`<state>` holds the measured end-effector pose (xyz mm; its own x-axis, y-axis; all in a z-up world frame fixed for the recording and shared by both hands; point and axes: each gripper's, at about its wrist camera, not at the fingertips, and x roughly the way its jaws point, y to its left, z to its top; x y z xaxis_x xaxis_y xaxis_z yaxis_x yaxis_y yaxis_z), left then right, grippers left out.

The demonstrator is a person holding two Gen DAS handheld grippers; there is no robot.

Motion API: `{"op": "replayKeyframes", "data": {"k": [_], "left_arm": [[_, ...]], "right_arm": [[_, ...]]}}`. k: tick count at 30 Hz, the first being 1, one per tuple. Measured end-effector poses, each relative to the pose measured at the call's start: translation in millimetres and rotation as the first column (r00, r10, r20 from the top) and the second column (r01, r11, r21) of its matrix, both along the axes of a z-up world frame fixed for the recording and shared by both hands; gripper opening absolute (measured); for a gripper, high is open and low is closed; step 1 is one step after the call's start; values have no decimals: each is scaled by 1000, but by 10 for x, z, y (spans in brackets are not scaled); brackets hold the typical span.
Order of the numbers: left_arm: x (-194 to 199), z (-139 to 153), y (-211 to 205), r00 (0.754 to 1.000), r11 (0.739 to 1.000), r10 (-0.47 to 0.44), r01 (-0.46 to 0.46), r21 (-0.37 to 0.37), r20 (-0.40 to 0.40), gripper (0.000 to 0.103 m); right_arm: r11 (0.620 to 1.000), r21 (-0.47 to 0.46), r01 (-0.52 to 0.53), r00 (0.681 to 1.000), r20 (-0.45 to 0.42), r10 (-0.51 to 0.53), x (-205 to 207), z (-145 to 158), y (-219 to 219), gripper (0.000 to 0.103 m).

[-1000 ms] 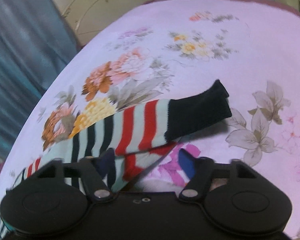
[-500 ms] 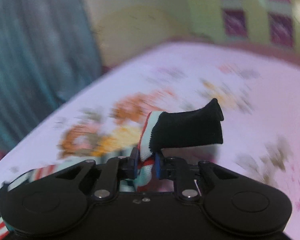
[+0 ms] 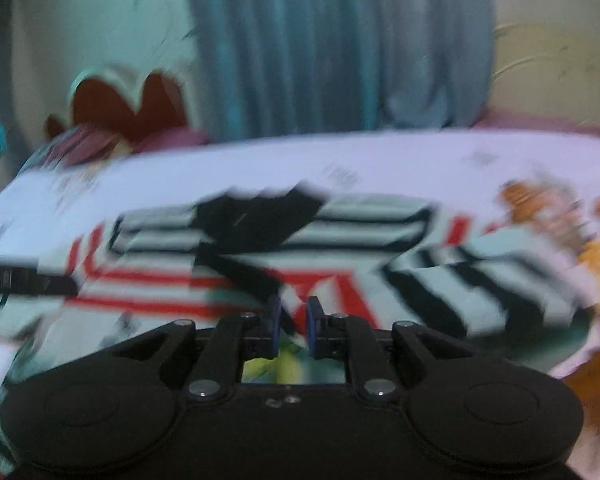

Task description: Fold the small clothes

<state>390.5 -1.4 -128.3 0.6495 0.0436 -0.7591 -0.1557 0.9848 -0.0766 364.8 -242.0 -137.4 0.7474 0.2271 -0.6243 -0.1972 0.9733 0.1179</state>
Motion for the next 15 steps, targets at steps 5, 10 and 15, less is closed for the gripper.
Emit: {"op": "replayKeyframes", "data": {"k": [5, 10, 15], "left_arm": [[47, -156, -175, 994, 991, -83, 75, -109, -74, 103], [73, -318, -440, 986, 960, -135, 105, -259, -101, 102], [190, -526, -685, 972, 921, -204, 151, -359, -114, 54]], "right_arm": [[996, -23, -89, 996, -31, 89, -84, -67, 148, 60], [995, -94, -30, 998, 49, 35, -493, 96, -78, 61], [981, -156, 117, 993, 34, -113, -652, -40, -546, 61]]}}
